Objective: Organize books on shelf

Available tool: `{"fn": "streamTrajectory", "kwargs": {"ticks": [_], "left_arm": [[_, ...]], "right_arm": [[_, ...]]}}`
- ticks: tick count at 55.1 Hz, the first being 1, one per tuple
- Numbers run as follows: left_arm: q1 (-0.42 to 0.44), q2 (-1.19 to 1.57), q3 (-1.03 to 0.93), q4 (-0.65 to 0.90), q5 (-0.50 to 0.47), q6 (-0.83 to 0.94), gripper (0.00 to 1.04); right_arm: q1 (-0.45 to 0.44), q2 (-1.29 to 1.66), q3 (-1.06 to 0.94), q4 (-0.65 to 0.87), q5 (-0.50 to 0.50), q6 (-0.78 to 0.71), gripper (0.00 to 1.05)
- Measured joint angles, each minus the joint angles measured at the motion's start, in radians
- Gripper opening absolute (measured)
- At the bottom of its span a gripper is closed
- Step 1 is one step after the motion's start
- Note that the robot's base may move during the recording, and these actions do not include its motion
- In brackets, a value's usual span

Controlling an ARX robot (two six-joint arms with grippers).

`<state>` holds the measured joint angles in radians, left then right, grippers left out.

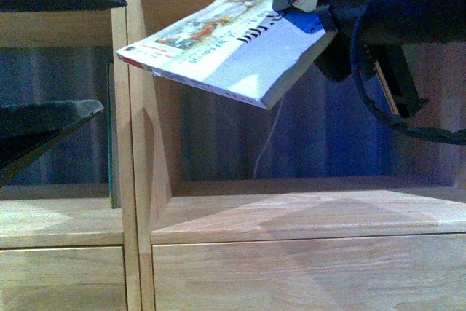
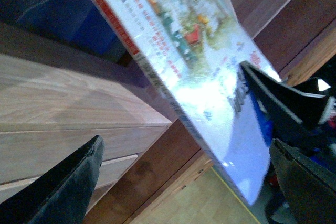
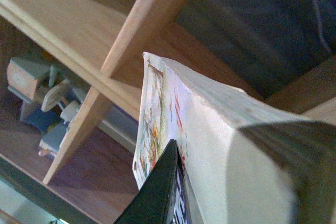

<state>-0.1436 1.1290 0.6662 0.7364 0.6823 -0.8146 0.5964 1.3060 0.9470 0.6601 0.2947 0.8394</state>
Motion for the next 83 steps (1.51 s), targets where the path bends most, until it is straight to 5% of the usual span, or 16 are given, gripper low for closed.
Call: {"fn": "streamTrajectory", "kwargs": {"ticks": [53, 77, 83], "left_arm": [[0.063, 0.132, 0.003, 0.331, -0.003, -0.276, 0.97], [0.065, 0.134, 0.016, 0.366, -0.043, -0.306, 0.97], [0.065, 0.134, 0.016, 0.368, -0.052, -0.309, 0.83]], "right_arm": [[0.112, -0.058, 0.000, -0.022, -0.049, 0.114, 0.16], [0.142, -0.057, -0.019, -0.019, -0.044, 0.130, 0.16], [0.143, -0.055, -0.020, -0.016, -0.043, 0.134, 0.16]]}}
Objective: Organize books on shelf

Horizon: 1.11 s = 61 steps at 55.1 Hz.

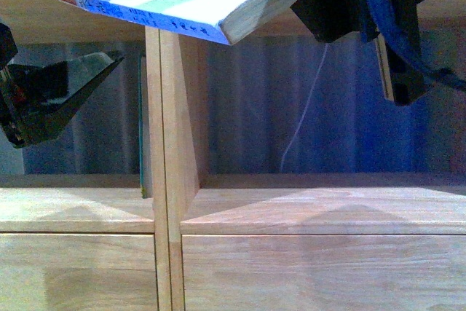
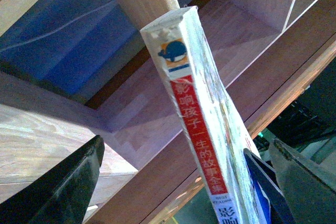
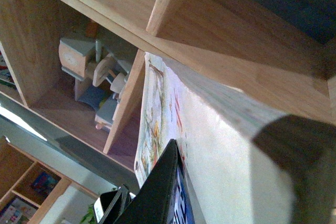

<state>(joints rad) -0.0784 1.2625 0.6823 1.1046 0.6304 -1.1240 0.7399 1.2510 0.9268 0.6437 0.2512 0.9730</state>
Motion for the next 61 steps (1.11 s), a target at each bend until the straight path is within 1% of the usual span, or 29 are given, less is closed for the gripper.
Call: {"fn": "streamTrajectory", "kwargs": {"ticks": [5, 7, 12, 14, 17, 21, 26, 28, 32, 50, 61], "left_arm": [[-0.001, 0.000, 0.000, 0.002, -0.002, -0.002, 0.71], [-0.002, 0.000, 0.000, 0.005, -0.002, -0.005, 0.64], [-0.004, 0.000, 0.000, 0.010, -0.002, -0.008, 0.52], [-0.006, 0.000, 0.000, 0.013, -0.002, -0.008, 0.44], [-0.009, 0.000, 0.000, 0.015, -0.002, -0.008, 0.37], [-0.010, 0.000, 0.000, 0.016, -0.003, -0.011, 0.25], [-0.012, 0.000, 0.000, 0.016, -0.005, -0.042, 0.13], [-0.012, -0.001, 0.000, 0.018, -0.006, -0.060, 0.10], [-0.012, -0.004, 0.000, 0.023, -0.006, -0.083, 0.07], [-0.012, -0.004, 0.000, 0.029, -0.003, -0.096, 0.07], [-0.010, -0.004, 0.001, 0.026, 0.002, -0.077, 0.07]], "right_arm": [[0.002, 0.001, 0.000, 0.002, 0.000, 0.000, 0.16], [0.002, 0.002, 0.000, 0.002, 0.000, 0.000, 0.16], [0.002, 0.004, 0.000, 0.002, 0.002, 0.000, 0.16], [0.002, 0.004, 0.000, 0.002, 0.003, 0.000, 0.16], [0.002, 0.005, 0.000, 0.003, 0.004, 0.000, 0.16], [0.002, 0.005, 0.000, 0.003, 0.005, -0.002, 0.16], [0.002, 0.006, 0.000, 0.003, 0.010, -0.008, 0.16], [0.002, 0.007, -0.001, 0.003, 0.011, -0.009, 0.16], [0.002, 0.011, -0.001, 0.003, 0.014, -0.010, 0.16], [0.002, 0.011, 0.000, -0.016, 0.024, -0.021, 0.16], [-0.015, -0.005, -0.014, 0.010, 0.026, -0.047, 0.47]]}}
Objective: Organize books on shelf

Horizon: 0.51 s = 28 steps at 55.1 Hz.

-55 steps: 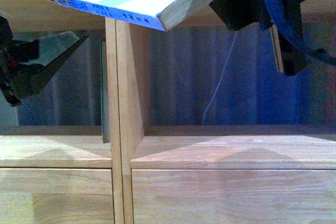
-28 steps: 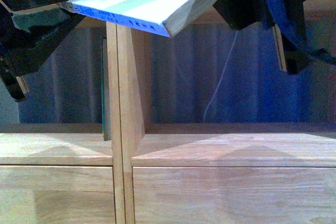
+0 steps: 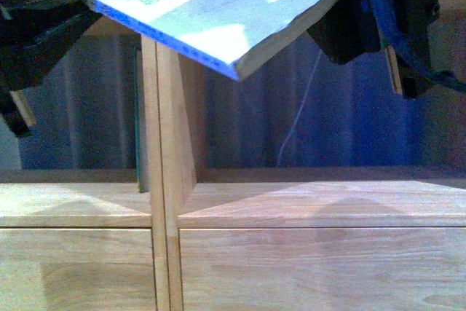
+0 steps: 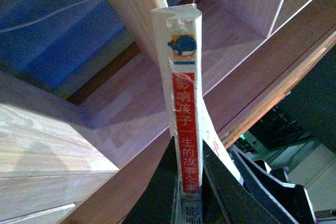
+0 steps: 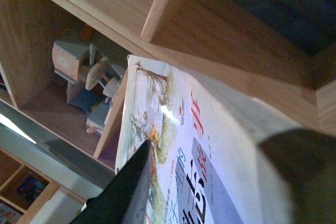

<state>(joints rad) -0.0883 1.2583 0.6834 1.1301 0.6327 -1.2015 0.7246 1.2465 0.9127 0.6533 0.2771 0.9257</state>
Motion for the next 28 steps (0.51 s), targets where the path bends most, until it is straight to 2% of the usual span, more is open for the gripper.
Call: {"fn": "streamTrajectory", "kwargs": {"ticks": [9, 18, 28], "left_arm": [[0.025, 0.000, 0.013, -0.038, 0.012, 0.033, 0.07], [0.060, -0.001, 0.042, -0.088, 0.021, 0.080, 0.07], [0.103, -0.002, 0.067, -0.121, 0.023, 0.120, 0.07]], "right_arm": [[-0.044, -0.042, -0.038, 0.002, 0.011, -0.072, 0.71], [-0.138, -0.127, -0.082, 0.021, 0.015, -0.239, 0.97], [-0.275, -0.188, -0.098, 0.020, 0.019, -0.356, 0.98]]}}
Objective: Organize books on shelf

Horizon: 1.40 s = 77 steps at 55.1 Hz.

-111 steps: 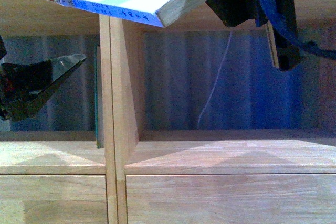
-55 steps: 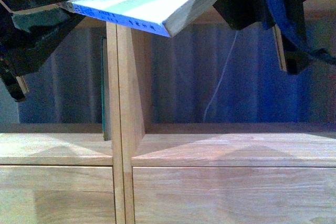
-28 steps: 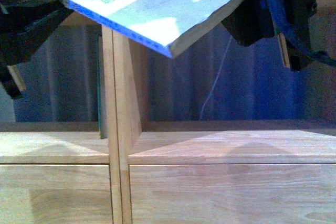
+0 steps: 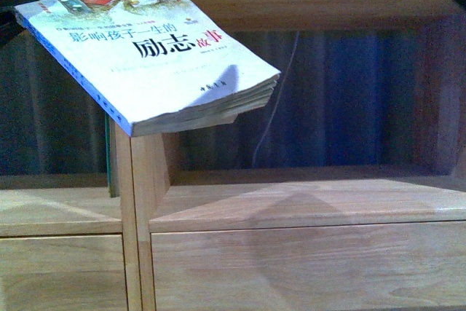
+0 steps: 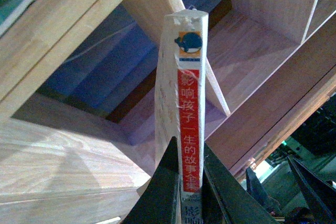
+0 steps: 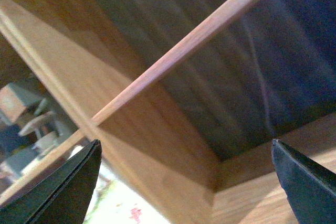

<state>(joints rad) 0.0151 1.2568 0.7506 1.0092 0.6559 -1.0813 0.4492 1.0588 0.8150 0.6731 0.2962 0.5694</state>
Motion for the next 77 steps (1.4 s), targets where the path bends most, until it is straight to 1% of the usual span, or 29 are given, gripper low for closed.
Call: {"fn": "streamTrajectory", "kwargs": {"ticks": [5, 14, 18, 21, 25, 29, 30, 34, 38, 44, 46, 47, 48, 49, 50, 52, 56, 57, 59, 65, 66, 69, 70, 72, 73, 75, 77], "left_arm": [[0.019, -0.002, 0.016, -0.018, 0.006, 0.021, 0.07], [0.051, -0.039, 0.034, -0.092, 0.055, 0.093, 0.07], [0.063, -0.071, 0.047, -0.162, 0.061, 0.167, 0.07], [0.075, -0.119, 0.057, -0.277, 0.055, 0.273, 0.07], [0.098, -0.178, 0.061, -0.425, 0.014, 0.445, 0.07], [0.139, -0.218, 0.061, -0.509, -0.024, 0.620, 0.07], [0.145, -0.222, 0.060, -0.512, -0.029, 0.629, 0.07], [0.190, -0.249, 0.048, -0.499, -0.047, 0.758, 0.07], [0.247, -0.275, 0.043, -0.497, -0.029, 0.844, 0.07], [0.325, -0.285, 0.029, -0.447, 0.006, 0.932, 0.07], [0.347, -0.279, 0.027, -0.426, 0.011, 0.949, 0.07], [0.361, -0.272, 0.026, -0.410, 0.016, 0.960, 0.07], [0.367, -0.268, 0.026, -0.404, 0.019, 0.964, 0.07], [0.382, -0.257, 0.026, -0.394, 0.019, 0.971, 0.07], [0.388, -0.251, 0.026, -0.390, 0.018, 0.976, 0.07], [0.401, -0.236, 0.026, -0.380, 0.018, 0.985, 0.07], [0.424, -0.190, 0.027, -0.344, 0.007, 1.001, 0.07], [0.428, -0.173, 0.028, -0.335, 0.002, 1.006, 0.07], [0.435, -0.135, 0.034, -0.318, -0.007, 1.012, 0.07], [0.439, -0.038, 0.043, -0.259, -0.056, 1.044, 0.07], [0.437, -0.025, 0.044, -0.246, -0.060, 1.051, 0.07], [0.427, 0.004, 0.049, -0.219, -0.067, 1.068, 0.07], [0.422, 0.015, 0.053, -0.212, -0.071, 1.073, 0.07], [0.414, 0.032, 0.060, -0.205, -0.080, 1.078, 0.07], [0.410, 0.040, 0.064, -0.201, -0.087, 1.079, 0.07], [0.402, 0.058, 0.072, -0.189, -0.098, 1.083, 0.07], [0.389, 0.084, 0.088, -0.179, -0.118, 1.085, 0.07]], "right_arm": [[-0.073, -0.003, -0.011, 0.002, 0.015, -0.105, 0.98], [-0.227, -0.009, -0.059, 0.055, 0.116, -0.335, 0.98], [-0.279, -0.016, -0.084, 0.072, 0.148, -0.392, 0.98], [-0.354, -0.033, -0.122, 0.084, 0.182, -0.440, 0.98], [-0.437, -0.063, -0.171, 0.046, 0.190, -0.445, 0.98], [-0.494, -0.093, -0.211, -0.011, 0.189, -0.427, 0.98], [-0.503, -0.101, -0.219, -0.024, 0.187, -0.424, 0.98], [-0.526, -0.123, -0.247, -0.044, 0.179, -0.414, 0.98], [-0.533, -0.134, -0.258, -0.047, 0.178, -0.406, 0.98], [-0.535, -0.138, -0.258, -0.049, 0.166, -0.404, 0.98], [-0.558, -0.153, -0.247, -0.116, 0.054, -0.424, 0.94], [-0.576, -0.165, -0.240, -0.180, -0.032, -0.444, 0.91], [-0.582, -0.172, -0.238, -0.209, -0.072, -0.455, 0.89], [-0.591, -0.187, -0.239, -0.262, -0.150, -0.473, 0.86], [-0.594, -0.195, -0.241, -0.287, -0.184, -0.482, 0.84], [-0.596, -0.225, -0.266, -0.348, -0.307, -0.506, 0.78], [-0.589, -0.261, -0.325, -0.354, -0.409, -0.531, 0.68], [-0.585, -0.266, -0.335, -0.353, -0.415, -0.534, 0.66], [-0.576, -0.285, -0.372, -0.344, -0.421, -0.542, 0.59], [-0.555, -0.352, -0.478, -0.311, -0.395, -0.555, 0.34], [-0.554, -0.354, -0.481, -0.310, -0.394, -0.555, 0.33], [-0.544, -0.380, -0.518, -0.300, -0.386, -0.559, 0.22], [-0.543, -0.385, -0.523, -0.299, -0.385, -0.559, 0.21], [-0.518, -0.403, -0.546, -0.298, -0.340, -0.560, 0.13], [-0.508, -0.407, -0.552, -0.296, -0.328, -0.560, 0.12], [-0.479, -0.426, -0.572, -0.294, -0.308, -0.560, 0.05], [-0.465, -0.438, -0.587, -0.293, -0.308, -0.566, 0.03]]}}
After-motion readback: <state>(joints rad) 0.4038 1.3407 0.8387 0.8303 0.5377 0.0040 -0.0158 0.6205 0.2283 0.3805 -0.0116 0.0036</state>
